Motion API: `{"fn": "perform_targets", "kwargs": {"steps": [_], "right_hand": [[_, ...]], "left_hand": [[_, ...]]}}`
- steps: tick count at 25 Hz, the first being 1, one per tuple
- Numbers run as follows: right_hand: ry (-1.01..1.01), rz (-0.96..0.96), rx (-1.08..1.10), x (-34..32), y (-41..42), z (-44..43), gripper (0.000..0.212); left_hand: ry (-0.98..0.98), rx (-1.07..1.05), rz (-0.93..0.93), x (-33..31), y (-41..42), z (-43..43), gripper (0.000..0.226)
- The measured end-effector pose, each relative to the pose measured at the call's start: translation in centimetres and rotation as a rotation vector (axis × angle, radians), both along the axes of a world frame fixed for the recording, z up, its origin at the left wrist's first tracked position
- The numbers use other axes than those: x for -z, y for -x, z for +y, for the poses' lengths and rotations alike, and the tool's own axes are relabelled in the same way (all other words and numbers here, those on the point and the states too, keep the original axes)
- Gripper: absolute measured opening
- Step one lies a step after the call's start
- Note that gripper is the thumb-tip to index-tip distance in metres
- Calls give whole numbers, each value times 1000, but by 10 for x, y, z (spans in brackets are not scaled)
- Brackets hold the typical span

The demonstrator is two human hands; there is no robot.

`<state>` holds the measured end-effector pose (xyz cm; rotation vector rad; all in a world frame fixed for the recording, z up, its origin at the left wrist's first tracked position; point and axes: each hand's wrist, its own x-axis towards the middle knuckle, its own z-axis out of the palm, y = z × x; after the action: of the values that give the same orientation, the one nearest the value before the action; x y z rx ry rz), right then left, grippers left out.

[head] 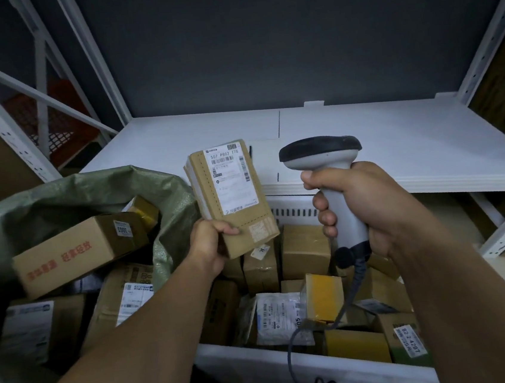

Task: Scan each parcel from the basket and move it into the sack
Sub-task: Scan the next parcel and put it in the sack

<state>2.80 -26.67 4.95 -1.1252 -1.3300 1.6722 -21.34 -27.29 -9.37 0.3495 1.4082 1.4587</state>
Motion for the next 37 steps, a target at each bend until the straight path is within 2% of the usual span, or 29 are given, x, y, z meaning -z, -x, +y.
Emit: {"fn": "perform_targets", "kwargs": {"steps": [4,7,10,12,15,18,23,27,30,34,37], "right_hand": [[-17,15,8,1,18,1,21],[-7,8,-20,1,37,-2,20],[4,-1,-45,6,53,-4,21],[7,-9,-58,7,61,-5,22],[4,-26,-86,9,71,-7,22],[15,-41,-90,13,80,-7,21],[25,-66,-111,19,93,-10,24],[37,-67,-114,21,97,-12,21],[48,-66,-118,22,96,-13,20],[56,-71,-110,22,93,-12,20],[59,-74,-105,22,92,-12,23]], "left_hand": [[-127,-96,-99,-28,-10,-6,66],[-264,-249,-148,-42,-8,-15,46],[-412,-352,-219,-55,-8,-25,60],[-464,-430,-255,-62,-7,-33,58],[-494,-651,-360,-72,5,-46,65],[-450,-867,-444,-79,19,-59,75],[-349,-950,-508,-71,33,-74,87],[-233,-960,-509,-61,35,-77,79],[-215,-947,-503,-60,33,-79,69],[-198,-887,-547,-62,32,-77,62],[-97,-862,-589,-63,27,-77,56]]}}
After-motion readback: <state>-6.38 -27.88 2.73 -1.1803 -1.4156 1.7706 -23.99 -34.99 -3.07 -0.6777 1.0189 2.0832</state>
